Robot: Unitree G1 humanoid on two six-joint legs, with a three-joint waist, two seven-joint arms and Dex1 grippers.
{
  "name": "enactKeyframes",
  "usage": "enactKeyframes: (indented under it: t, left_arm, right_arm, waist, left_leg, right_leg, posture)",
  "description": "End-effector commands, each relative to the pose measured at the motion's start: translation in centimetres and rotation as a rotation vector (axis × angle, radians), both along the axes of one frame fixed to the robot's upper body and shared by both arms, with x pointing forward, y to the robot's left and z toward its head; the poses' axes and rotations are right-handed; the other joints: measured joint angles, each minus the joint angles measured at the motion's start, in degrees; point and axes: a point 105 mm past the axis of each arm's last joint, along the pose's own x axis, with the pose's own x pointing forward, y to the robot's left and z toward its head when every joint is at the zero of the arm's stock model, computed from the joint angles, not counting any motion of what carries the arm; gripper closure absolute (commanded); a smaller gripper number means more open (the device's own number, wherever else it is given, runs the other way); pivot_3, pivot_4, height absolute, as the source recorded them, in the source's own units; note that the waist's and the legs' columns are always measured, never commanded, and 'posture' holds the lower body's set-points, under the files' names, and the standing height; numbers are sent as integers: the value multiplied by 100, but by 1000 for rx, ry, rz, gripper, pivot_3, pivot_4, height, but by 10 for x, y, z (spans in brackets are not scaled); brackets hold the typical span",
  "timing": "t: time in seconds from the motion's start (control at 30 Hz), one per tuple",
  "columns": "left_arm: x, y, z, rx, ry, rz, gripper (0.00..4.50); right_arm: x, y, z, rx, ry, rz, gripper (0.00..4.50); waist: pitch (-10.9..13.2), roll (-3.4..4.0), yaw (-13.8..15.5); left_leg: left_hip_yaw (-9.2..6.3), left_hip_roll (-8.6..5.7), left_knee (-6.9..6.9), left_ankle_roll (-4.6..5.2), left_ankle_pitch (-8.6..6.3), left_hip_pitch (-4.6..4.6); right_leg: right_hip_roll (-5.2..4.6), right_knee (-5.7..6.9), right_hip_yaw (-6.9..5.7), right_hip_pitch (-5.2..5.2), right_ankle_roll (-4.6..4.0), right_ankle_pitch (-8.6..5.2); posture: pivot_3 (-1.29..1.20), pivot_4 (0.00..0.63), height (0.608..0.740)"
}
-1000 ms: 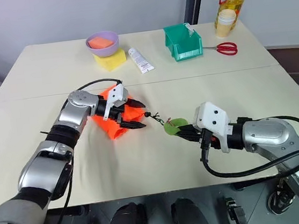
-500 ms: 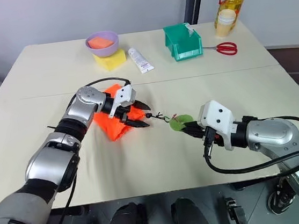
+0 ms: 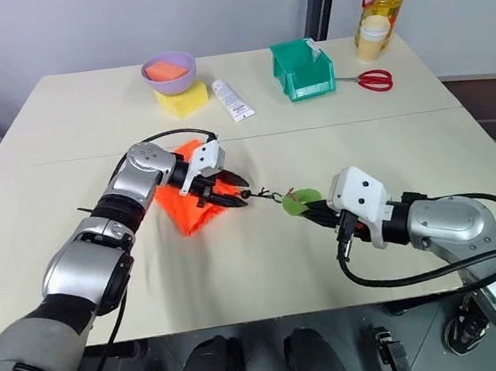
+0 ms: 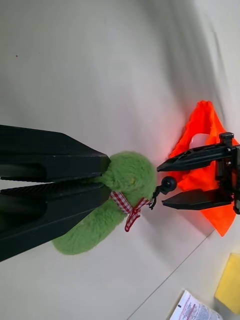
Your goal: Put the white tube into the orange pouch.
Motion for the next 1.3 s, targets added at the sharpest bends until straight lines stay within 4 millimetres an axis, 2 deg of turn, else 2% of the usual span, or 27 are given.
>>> enactKeyframes:
  t: [0.03,0.07,0.1,0.17,0.2,0.23,0.27,0.43,0.67,0.77,0.87,1.1,1.3]
  left_arm:
    - [2,-6,20,-34,-43,-22,2043]
    - [2,-6,20,-36,-42,-24,2043]
    - [2,-6,20,-38,-41,-26,2610]
    - [1,-6,20,-38,-39,-28,3307]
    - [1,-5,20,-36,-37,-30,3842]
    - [1,-5,20,-36,-34,-31,4227]
    - [1,-4,20,-36,-29,-32,4378]
    - [0,-4,18,-31,-26,-34,4378]
    - [0,-1,20,-53,-17,-19,4378]
    - [0,1,20,-59,-15,-15,3552]
    - [1,2,19,-59,-25,-4,2111]
    - [-1,1,17,-59,-23,-9,2111]
    - [-5,-3,7,-9,-41,-40,2111]
  right_arm:
    - [-1,3,5,1,-36,17,4500]
    - [-1,3,5,0,-36,17,4500]
    - [-1,3,5,0,-35,17,4500]
    - [-1,3,5,-1,-35,16,4500]
    - [-1,3,4,-1,-35,16,4500]
    - [-1,3,4,-1,-34,15,4500]
    - [-1,3,5,-1,-35,15,4500]
    - [-2,3,4,-1,-34,13,4500]
    - [-1,4,4,1,-35,14,4500]
    - [-1,4,3,0,-35,15,4500]
    - [-1,5,4,1,-37,20,4500]
    - [0,7,5,0,-43,30,4500]
    - [1,10,5,1,-43,38,4500]
  waist:
    - [0,0,0]
    - [0,0,0]
    - [0,0,0]
    - [0,0,-1]
    - [0,0,0]
    - [0,0,0]
    - [0,0,0]
    - [0,0,-4]
    - [0,0,-4]
    - [0,0,-5]
    - [0,0,-6]
    - [0,0,-7]
    - [0,0,-8]
  left_leg:
    - [0,0,1,0,0,0]
    - [0,0,2,0,0,0]
    - [0,0,4,0,0,0]
    - [0,0,7,0,0,0]
    - [0,0,10,0,0,0]
    - [-1,1,14,1,0,0]
    - [-1,1,22,2,-1,0]
    - [-2,2,73,11,-6,-3]
    - [-2,1,77,31,-1,-3]
    - [-2,1,76,25,3,-3]
    - [-2,1,76,25,3,-3]
    - [-2,1,76,25,3,-3]
    - [-2,1,76,25,3,-3]
  right_leg:
    - [0,1,0,0,0,0]
    - [0,2,0,0,0,0]
    - [0,4,0,0,0,0]
    - [0,6,0,0,0,0]
    - [0,8,0,0,0,0]
    - [0,12,0,0,0,0]
    - [0,18,0,0,0,0]
    - [0,65,1,1,1,-1]
    - [-1,76,1,1,8,7]
    - [-1,75,1,0,8,7]
    - [-1,74,1,0,8,7]
    - [-1,75,1,1,8,7]
    - [-1,75,1,0,8,7]
  posture:
    - [0,150,740]
    - [0,150,740]
    - [0,150,740]
    - [0,150,740]
    - [0,150,740]
    - [0,150,740]
    - [0,150,740]
    - [0,150,740]
    - [0,150,740]
    - [0,150,740]
    - [0,150,740]
    - [0,150,740]
    - [0,150,740]
